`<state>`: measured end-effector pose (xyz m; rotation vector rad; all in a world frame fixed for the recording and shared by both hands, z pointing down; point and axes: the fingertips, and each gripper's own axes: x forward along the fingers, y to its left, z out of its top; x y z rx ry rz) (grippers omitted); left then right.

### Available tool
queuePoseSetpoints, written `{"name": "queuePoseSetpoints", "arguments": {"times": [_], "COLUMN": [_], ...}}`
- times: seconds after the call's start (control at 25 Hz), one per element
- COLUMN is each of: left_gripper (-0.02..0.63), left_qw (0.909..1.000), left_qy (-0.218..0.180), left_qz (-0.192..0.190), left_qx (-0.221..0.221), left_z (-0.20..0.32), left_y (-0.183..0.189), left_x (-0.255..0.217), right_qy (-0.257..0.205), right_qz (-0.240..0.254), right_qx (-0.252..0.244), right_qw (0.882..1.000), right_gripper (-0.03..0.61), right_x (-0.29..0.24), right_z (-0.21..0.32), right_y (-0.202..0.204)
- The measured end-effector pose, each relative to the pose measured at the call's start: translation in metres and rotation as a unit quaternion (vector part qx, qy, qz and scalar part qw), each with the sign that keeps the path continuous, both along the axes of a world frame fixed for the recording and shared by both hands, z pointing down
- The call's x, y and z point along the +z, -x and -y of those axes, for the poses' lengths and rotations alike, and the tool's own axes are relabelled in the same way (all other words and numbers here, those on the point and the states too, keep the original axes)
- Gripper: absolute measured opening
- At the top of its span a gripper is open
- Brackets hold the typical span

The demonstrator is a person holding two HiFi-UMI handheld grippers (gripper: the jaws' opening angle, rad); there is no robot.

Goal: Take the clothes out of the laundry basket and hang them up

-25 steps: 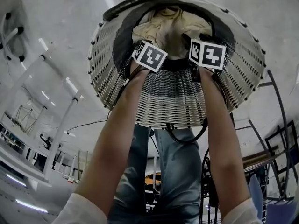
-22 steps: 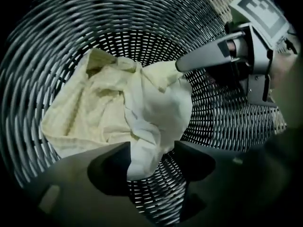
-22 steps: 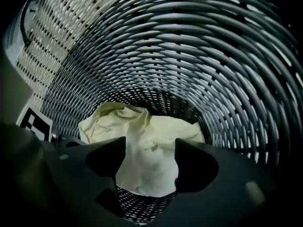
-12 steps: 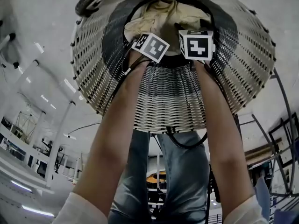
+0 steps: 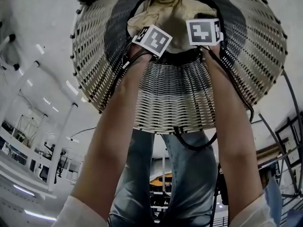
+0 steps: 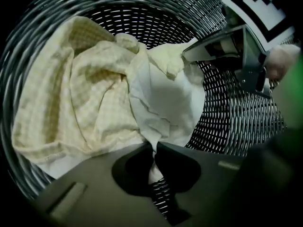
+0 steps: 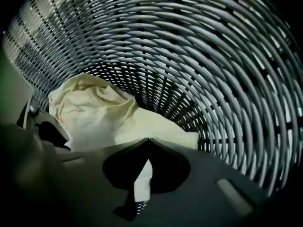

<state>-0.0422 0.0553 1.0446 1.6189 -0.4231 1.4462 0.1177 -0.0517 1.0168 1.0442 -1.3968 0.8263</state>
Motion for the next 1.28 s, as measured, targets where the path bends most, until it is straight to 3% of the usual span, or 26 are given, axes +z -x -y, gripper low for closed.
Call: {"name": "queuePoseSetpoints", "arguments": {"times": [0.16, 0.24, 0.32, 0.4, 0.56, 0.68, 0.76, 0.8, 0.88, 1.04, 1.28], "left_gripper": [0.015, 0.015, 0.038, 0.259, 0.373, 0.385, 0.346, 0.294, 0.059, 0.038, 0.037], "left_qw": [0.9998, 0.9997, 0.999, 0.9981, 0.9962, 0.9942, 0.9931, 0.9929, 0.9939, 0.9971, 0.9977], "left_qy": [-0.003, -0.016, -0.038, -0.052, -0.057, -0.056, -0.061, -0.061, -0.051, -0.032, -0.035], "left_qz": [-0.006, -0.011, -0.022, -0.032, -0.013, 0.006, 0.023, 0.031, 0.033, 0.013, -0.006], "left_qx": [-0.017, -0.016, -0.003, 0.009, 0.065, 0.091, 0.097, 0.098, 0.092, 0.068, 0.059], "left_z": [-0.001, -0.001, 0.001, 0.004, -0.004, -0.012, -0.01, -0.007, -0.002, 0.004, 0.003], "left_y": [-0.002, -0.001, -0.004, -0.011, -0.019, -0.016, -0.009, -0.005, 0.001, -0.001, -0.001], "left_x": [-0.006, -0.007, -0.007, -0.007, 0.005, 0.017, 0.022, 0.024, 0.025, 0.021, 0.014], "right_qy": [-0.005, 0.006, 0.017, -0.003, -0.03, -0.01, 0.02, 0.038, 0.069, 0.094, 0.12], "right_qz": [0.024, 0.037, 0.052, 0.049, -0.013, -0.034, -0.034, -0.032, -0.03, -0.041, -0.032], "right_qx": [-0.013, -0.032, -0.066, -0.135, -0.292, -0.345, -0.37, -0.378, -0.387, -0.378, -0.345], "right_qw": [1.0, 0.999, 0.996, 0.99, 0.956, 0.938, 0.928, 0.924, 0.919, 0.92, 0.93], "right_gripper": [0.032, 0.136, 0.296, 0.337, 0.494, 0.548, 0.551, 0.549, 0.545, 0.451, 0.178], "right_x": [-0.003, 0.0, 0.005, 0.005, 0.014, 0.024, 0.034, 0.04, 0.052, 0.066, 0.058], "right_z": [-0.004, -0.012, -0.018, -0.011, -0.003, -0.007, -0.014, -0.018, -0.026, -0.036, -0.051], "right_y": [0.009, 0.016, 0.026, 0.037, 0.043, 0.04, 0.04, 0.04, 0.04, 0.033, 0.035]}}
